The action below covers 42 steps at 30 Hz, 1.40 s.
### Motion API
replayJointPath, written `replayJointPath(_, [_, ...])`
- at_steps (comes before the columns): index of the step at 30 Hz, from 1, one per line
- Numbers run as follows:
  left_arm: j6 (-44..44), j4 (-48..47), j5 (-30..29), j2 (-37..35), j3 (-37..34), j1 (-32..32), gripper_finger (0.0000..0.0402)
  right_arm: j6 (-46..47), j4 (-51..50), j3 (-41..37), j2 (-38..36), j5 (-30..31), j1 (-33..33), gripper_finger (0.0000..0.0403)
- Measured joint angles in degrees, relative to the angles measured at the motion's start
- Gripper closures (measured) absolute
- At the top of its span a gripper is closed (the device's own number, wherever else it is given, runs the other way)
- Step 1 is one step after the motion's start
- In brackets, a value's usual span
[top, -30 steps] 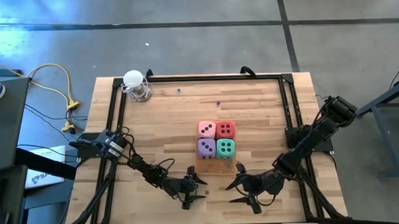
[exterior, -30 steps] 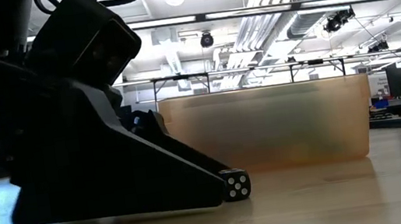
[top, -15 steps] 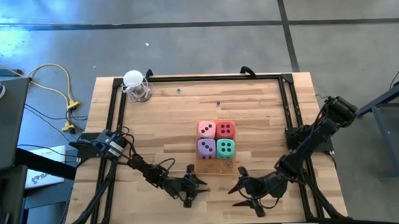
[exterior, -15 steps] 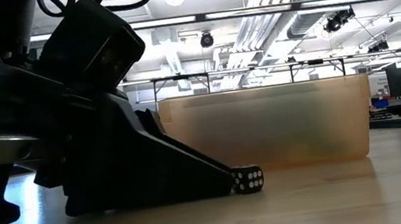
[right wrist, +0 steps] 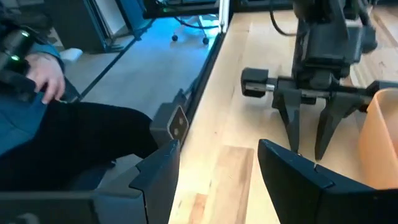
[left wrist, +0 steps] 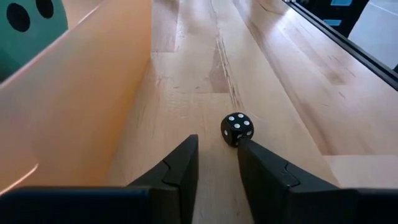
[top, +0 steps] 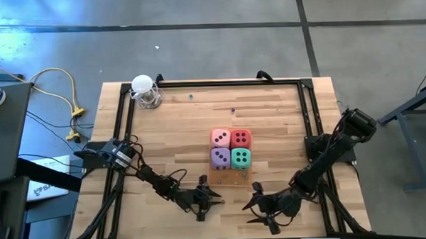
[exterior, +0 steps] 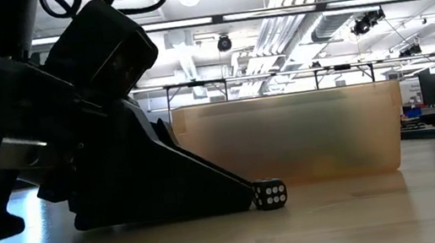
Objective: Pick & Place Dice
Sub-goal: Put the small black die into the orange bin
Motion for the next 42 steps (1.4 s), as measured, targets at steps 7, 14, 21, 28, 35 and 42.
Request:
replayJointPath(7, [-0.7,-0.3,-1.9,0.1,0.3,-1.2,0.0295,0.0,1.7,0.0,1.6,-1.1,-1.5,0.0192])
replayJointPath(14, [-1.1,-0.6,-4.1,0.2,0.8,-2.6,0.0295,-0.2,2.4,0.0,1.6,-1.7,-1.6,0.0192])
replayJointPath(21, [-4.2,-0.4,-3.7,0.2,1.4,-3.6,0.0295,-0.2,2.5,0.0,1.6,-1.7,-1.6,0.0192])
replayJointPath(28, [-4.1,-1.0,-3.3,0.2,3.1,-4.7,0.0294,-0.2,2.5,0.0,1.6,-1.7,-1.6,0.0192])
replayJointPath(35, [-3.6,-1.6,-4.0,0.2,3.5,-4.3,0.0243,0.0,2.5,0.0,1.6,-1.7,-1.6,0.0192])
replayJointPath(42, [0.0,-1.7,-7.8,0.2,3.6,-3.8,0.0199,2.5,2.5,0.0,1.6,-1.7,-1.5,0.0192])
